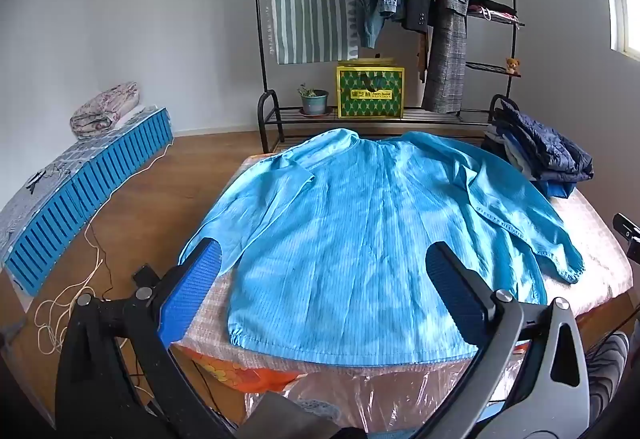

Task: Fold large clothes

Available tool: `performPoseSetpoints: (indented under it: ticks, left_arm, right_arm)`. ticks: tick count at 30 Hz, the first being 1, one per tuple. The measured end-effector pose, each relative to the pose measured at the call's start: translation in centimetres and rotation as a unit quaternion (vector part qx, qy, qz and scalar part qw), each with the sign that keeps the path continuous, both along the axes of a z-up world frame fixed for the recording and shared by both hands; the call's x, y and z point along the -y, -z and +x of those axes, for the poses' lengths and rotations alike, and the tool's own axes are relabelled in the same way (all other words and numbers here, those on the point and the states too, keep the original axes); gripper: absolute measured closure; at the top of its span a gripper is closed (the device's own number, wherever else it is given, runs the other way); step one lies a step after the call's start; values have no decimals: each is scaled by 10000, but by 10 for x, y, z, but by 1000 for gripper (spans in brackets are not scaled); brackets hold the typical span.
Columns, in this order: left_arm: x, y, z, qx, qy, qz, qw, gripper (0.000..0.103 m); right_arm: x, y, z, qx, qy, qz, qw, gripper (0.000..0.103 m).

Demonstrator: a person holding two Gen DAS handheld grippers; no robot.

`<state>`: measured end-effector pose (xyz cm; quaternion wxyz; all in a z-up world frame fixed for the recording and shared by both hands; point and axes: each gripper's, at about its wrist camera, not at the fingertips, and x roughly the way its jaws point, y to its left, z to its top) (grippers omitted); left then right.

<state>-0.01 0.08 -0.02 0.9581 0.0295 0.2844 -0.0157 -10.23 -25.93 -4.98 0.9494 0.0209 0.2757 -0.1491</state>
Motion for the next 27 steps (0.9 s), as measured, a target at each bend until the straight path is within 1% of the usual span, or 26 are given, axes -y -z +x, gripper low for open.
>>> performPoseSetpoints:
  ticks: [6, 7, 9, 13, 15, 18, 20, 27]
  left_arm:
    - [-1, 3, 5, -57, 78, -13, 10000, 0]
    - [0, 0, -1, 77, -12, 20, 10000, 0]
    - [0, 1, -1, 64, -10, 1, 10000, 0]
    - [1, 1, -1, 85, -26, 32, 10000, 0]
    - [1, -7, 1, 107, -44, 19, 9999, 0]
    - [-3, -12, 1, 113, -54, 5, 9999, 0]
    - [-4, -12, 2, 110, -50, -3, 9999, 0]
    - [-2, -12, 5, 117, -41, -21, 9999, 0]
  right_arm:
    - [-1, 1, 0, 19, 33, -1, 10000, 1]
    - [-2, 1, 1, 17, 29, -7, 10000, 1]
    - [2, -6, -4, 30, 42, 21, 10000, 1]
    - [4, -8, -2, 35, 44, 9, 10000, 1]
    - [0, -8, -2, 38, 51, -14, 10000, 0]
    - [1, -9, -2, 40, 35, 2, 10000, 0]
    - [-3, -6, 5, 9, 40, -14, 10000, 0]
    - [-4, -6, 6, 7, 52, -19, 10000, 0]
